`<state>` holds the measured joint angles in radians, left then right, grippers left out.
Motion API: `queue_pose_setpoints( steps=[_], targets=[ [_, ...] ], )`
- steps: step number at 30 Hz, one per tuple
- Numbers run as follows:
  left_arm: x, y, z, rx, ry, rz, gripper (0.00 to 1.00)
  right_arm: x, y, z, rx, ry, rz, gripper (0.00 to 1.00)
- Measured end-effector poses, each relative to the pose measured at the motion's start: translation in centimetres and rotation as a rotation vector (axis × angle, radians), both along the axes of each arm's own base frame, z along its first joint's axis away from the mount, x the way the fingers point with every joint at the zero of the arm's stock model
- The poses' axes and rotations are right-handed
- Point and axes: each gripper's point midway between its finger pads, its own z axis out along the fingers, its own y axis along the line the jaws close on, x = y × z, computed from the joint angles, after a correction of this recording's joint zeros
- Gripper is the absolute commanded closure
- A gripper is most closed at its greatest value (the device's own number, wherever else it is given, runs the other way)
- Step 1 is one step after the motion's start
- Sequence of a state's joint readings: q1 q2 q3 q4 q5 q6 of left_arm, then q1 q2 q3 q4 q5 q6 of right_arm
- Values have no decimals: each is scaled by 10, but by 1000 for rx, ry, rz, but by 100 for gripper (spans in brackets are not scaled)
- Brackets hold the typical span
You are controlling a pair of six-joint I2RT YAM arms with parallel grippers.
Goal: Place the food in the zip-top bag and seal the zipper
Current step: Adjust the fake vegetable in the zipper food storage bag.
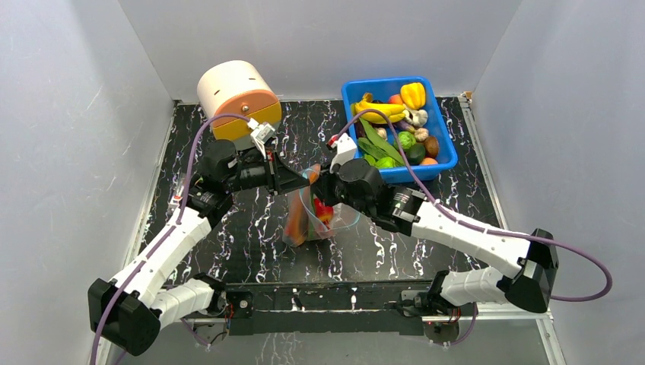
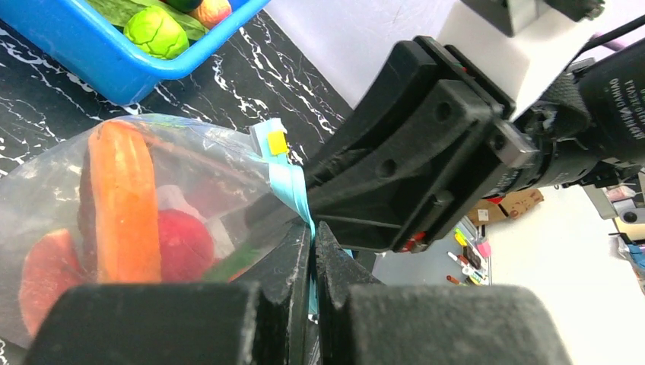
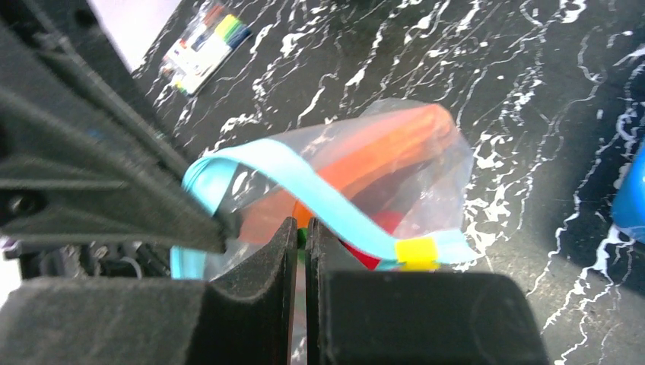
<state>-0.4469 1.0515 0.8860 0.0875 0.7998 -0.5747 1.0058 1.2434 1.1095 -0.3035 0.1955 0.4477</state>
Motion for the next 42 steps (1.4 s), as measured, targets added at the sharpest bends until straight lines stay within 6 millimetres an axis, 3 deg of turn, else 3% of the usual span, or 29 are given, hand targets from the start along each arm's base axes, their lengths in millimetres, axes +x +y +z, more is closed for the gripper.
queue_pose_setpoints(
  steps=[1,7,15,17,24,26,29,31,37,42],
  targets=[
    [-1,0,-1,-4,4,-2,100,5,-1,-1,0,-13,-24,100],
    [-1,-2,-3,-24,5,-6,100,24,0,-5,-6,-54,-104,76],
    [-2,0,-4,-13,-4,0,100,14,-5,-3,-44,-56,-52,54],
    [-2,1,-5,-7,-6,2,100,8,-14,8,-37,-70,-40,51],
    [-1,2,-9,7,-7,8,100,-17,-56,78,56,-196,-24,37],
    [-1,2,-9,8,-8,7,100,-23,-63,85,56,-223,-3,39],
    [-2,2,-9,8,-10,7,100,-32,-65,84,24,-255,64,59],
    [-2,2,-9,7,-10,6,100,-38,-63,73,-4,-267,124,68],
    [-3,2,-7,5,0,3,100,-60,-42,41,-28,-254,321,68],
    [-4,2,-5,5,6,2,100,-59,-18,24,-2,-223,375,67]
  ],
)
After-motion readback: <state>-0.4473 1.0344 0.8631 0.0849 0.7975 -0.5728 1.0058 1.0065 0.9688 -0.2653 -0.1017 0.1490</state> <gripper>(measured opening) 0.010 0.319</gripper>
